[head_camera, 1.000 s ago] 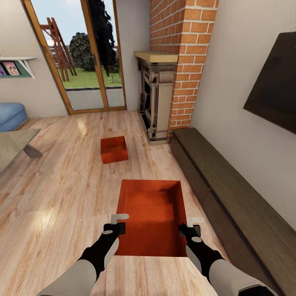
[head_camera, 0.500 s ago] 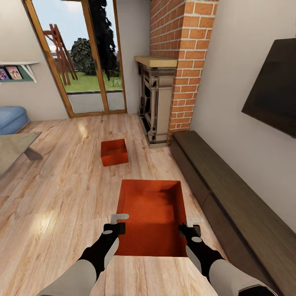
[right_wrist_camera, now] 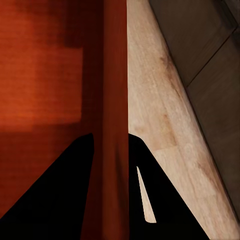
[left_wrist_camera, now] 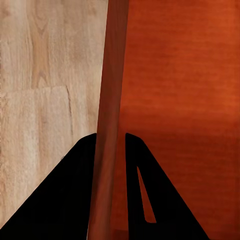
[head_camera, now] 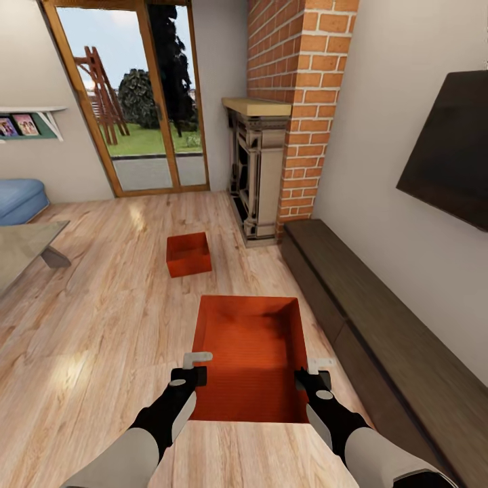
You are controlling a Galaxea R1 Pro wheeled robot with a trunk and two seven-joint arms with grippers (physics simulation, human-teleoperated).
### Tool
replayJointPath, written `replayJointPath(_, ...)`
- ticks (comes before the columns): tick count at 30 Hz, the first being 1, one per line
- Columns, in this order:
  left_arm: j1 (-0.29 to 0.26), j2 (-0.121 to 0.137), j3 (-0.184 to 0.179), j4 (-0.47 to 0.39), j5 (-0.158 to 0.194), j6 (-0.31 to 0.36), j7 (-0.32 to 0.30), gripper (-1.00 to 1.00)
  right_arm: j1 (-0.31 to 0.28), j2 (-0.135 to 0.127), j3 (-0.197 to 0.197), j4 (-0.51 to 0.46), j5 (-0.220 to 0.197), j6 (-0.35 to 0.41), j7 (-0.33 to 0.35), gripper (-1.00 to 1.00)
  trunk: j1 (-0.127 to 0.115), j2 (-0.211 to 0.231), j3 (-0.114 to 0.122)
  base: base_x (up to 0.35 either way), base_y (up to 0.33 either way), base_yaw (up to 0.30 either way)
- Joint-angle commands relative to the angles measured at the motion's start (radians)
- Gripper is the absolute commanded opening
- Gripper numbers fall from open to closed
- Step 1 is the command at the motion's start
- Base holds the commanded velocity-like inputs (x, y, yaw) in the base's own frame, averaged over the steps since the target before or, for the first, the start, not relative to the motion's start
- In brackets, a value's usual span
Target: Move the two storage containers from the living room to the garage. In the garage, place one container on the floor and stack the other container on top of it (either order is fine).
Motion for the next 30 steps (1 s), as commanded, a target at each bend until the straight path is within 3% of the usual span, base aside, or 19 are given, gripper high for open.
replayJointPath(1,-0.001,-0.001,0.012,-0.016,0.015,0.008,0.010,-1.00,0.000,0.001,0.015,0.002,-0.019,-0.002,0.000,-1.00,0.000,-0.001,0.000,0.000,0.000,0.000)
replayJointPath(30,0.000,-0.001,0.012,-0.016,0.015,0.008,0.010,-1.00,0.000,0.000,0.015,0.002,-0.019,-0.001,0.000,-1.00,0.000,-0.001,0.046,0.000,0.000,0.000)
